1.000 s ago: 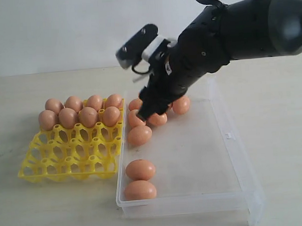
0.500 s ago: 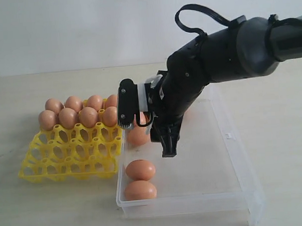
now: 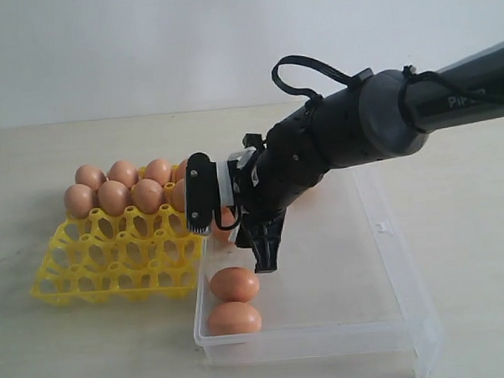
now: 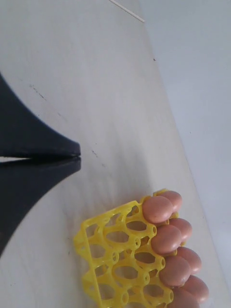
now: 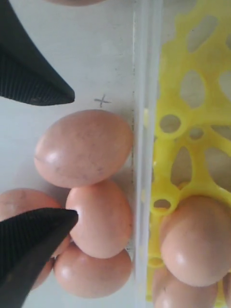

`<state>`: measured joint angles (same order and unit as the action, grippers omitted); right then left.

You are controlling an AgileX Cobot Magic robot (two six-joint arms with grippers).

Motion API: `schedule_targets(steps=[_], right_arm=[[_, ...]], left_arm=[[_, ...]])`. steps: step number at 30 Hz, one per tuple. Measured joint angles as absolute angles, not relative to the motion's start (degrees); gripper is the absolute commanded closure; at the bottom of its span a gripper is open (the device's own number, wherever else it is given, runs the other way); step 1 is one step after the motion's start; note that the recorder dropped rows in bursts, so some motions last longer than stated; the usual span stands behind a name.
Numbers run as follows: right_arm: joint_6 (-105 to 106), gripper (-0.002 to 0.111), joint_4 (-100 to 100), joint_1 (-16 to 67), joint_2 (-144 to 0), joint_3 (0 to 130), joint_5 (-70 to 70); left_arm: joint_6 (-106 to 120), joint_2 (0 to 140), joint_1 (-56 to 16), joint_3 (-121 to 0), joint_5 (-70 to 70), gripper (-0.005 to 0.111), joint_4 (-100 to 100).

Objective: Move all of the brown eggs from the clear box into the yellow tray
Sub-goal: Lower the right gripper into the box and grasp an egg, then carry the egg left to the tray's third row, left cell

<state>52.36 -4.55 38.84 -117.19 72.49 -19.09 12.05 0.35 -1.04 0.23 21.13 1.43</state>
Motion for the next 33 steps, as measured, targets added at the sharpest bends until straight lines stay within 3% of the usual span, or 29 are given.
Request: schedule_targets(steps=[11, 14, 17, 18, 26, 33], right_arm=[[53.41, 0.050, -4.57, 39.56, -120.91, 72.49, -12.31], [53.65, 0.068, -4.57, 39.76, -121.79, 72.89, -12.18], [53.65, 0.106, -4.57, 39.76, -122.46, 74.07, -13.44], [53.65, 0.108, -4.57, 39.76, -122.46, 74.11, -13.55], [51.38, 0.108, -4.77, 39.76, -115.67, 72.87, -18.31], [32.52, 0.108, -2.44, 40.22, -107.72, 72.59, -5.51]], left_arm=[[12.05, 0.35, -1.04, 0.23, 21.13, 0.107, 1.43], [12.05, 0.35, -1.04, 0.23, 21.13, 0.107, 1.43], [12.05, 0.35, -1.04, 0.23, 21.13, 0.107, 1.43], [12.05, 0.35, -1.04, 0.23, 21.13, 0.107, 1.43], [12.05, 0.35, -1.04, 0.23, 21.13, 0.107, 1.43], [12.05, 0.35, -1.04, 0.23, 21.13, 0.107, 1.43]])
